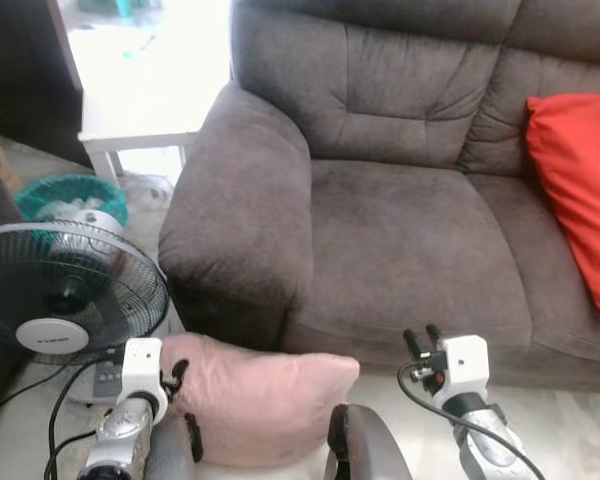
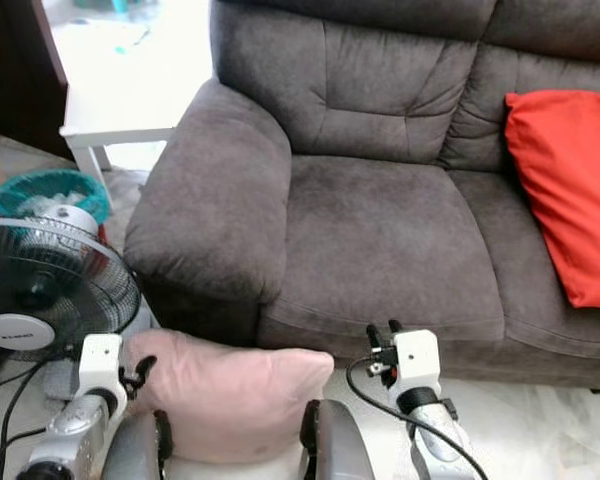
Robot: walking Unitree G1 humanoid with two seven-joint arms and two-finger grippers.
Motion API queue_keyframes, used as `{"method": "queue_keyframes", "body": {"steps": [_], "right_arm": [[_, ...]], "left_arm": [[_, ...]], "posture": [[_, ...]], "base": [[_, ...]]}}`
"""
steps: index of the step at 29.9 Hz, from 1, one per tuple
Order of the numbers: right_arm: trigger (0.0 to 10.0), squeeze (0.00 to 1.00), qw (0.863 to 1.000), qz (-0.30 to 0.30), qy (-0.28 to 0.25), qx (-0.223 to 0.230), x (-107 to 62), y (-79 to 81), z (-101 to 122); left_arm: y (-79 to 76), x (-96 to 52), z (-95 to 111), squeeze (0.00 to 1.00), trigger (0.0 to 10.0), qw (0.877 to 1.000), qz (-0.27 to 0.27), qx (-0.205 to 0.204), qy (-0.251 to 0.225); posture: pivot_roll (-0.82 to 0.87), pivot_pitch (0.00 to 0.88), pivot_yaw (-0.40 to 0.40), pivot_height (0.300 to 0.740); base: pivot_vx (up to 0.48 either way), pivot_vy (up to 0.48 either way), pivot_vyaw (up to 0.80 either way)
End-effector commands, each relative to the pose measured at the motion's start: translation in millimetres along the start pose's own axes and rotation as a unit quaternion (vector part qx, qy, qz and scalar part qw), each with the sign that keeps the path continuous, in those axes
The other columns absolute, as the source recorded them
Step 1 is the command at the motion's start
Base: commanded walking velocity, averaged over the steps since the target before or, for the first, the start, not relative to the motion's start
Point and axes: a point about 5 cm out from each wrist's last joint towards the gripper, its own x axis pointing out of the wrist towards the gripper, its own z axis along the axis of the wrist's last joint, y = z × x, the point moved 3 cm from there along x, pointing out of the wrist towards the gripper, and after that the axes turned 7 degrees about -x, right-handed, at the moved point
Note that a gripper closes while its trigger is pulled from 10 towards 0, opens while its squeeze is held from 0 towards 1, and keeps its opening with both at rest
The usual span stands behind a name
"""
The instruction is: Move the pillow to the sofa from floor
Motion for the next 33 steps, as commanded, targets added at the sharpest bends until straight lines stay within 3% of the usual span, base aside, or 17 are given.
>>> {"method": "queue_keyframes", "body": {"steps": [1,8,22,33], "right_arm": [[10.0,0.0,1.0,-0.002,0.003,-0.001,-4.3,-8.9,1.5],[10.0,0.0,1.0,0.012,0.001,-0.002,-7.3,-10.1,8.0],[10.0,0.0,0.999,0.04,0.022,-0.023,-29.5,-20.9,19.6],[10.0,0.0,0.997,0.058,0.047,-0.034,-33.7,-35.8,13.0]], "left_arm": [[-0.8,-1.6,-7.3,0.0,10.0,1.0,0.004,0.0,0.009],[2.5,-3.8,-10.1,0.0,10.0,1.0,0.018,-0.005,0.001],[32.6,-3.6,7.2,0.0,10.0,0.996,0.079,0.002,-0.03],[36.2,-1.8,12.6,0.0,10.0,0.996,0.082,-0.006,-0.035]], "posture": [[0.01,0.137,-0.204,0.543],[-0.02,0.18,-0.244,0.543],[-0.06,0.247,-0.33,0.543],[-0.08,0.252,-0.379,0.543]], "base": [[0.0,0.0,0.0],[0.0,0.0,0.0],[0.0,0.0,0.0],[0.0,0.0,0.0]]}}
